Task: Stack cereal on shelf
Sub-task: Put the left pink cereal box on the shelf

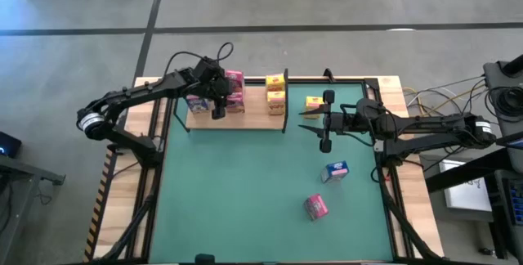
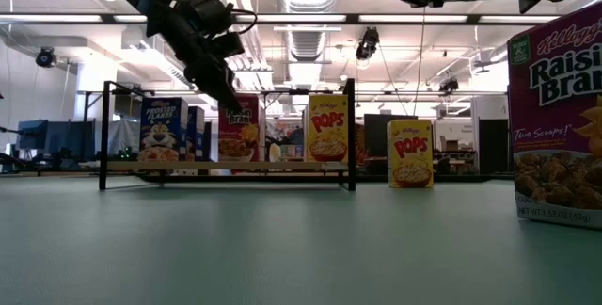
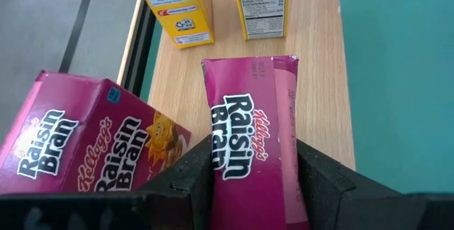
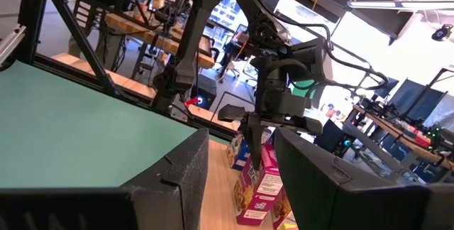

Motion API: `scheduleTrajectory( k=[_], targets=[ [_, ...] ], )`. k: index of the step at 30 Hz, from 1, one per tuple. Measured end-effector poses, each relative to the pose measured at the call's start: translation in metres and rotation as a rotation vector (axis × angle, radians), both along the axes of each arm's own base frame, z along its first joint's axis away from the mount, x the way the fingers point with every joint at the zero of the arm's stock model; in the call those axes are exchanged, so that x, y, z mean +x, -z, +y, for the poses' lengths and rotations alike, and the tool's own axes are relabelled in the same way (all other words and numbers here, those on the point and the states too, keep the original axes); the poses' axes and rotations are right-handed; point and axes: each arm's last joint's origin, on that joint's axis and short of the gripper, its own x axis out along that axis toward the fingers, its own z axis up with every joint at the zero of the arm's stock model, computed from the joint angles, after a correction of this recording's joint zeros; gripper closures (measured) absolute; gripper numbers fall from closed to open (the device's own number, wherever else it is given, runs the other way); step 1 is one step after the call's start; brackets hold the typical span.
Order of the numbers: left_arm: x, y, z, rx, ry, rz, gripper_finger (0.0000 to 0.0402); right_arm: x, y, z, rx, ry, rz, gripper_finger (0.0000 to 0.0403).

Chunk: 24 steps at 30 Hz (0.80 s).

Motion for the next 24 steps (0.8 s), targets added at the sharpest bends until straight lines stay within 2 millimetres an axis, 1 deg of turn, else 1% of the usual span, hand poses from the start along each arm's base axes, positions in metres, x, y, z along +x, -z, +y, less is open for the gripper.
scheduleTrajectory(
  k=[8, 18, 24],
  targets=[
    [0.0001, -0.0001, 0.0003, 0.002, -0.009, 0.0, 0.0264, 0.0, -0.0001, 0.0, 0.0, 0.0, 0.0, 0.025],
    [-0.0001, 0.0, 0.0014, 0.018, -0.038, 0.01, 0.021, 0.0, -0.0001, 0.0, 0.0, 0.0, 0.0, 0.025],
    [0.0003, -0.0004, 0.0015, 0.02, -0.04, 0.005, 0.0186, 0.0, -0.0001, 0.0, 0.0, 0.0, 0.0, 0.025]
  ],
)
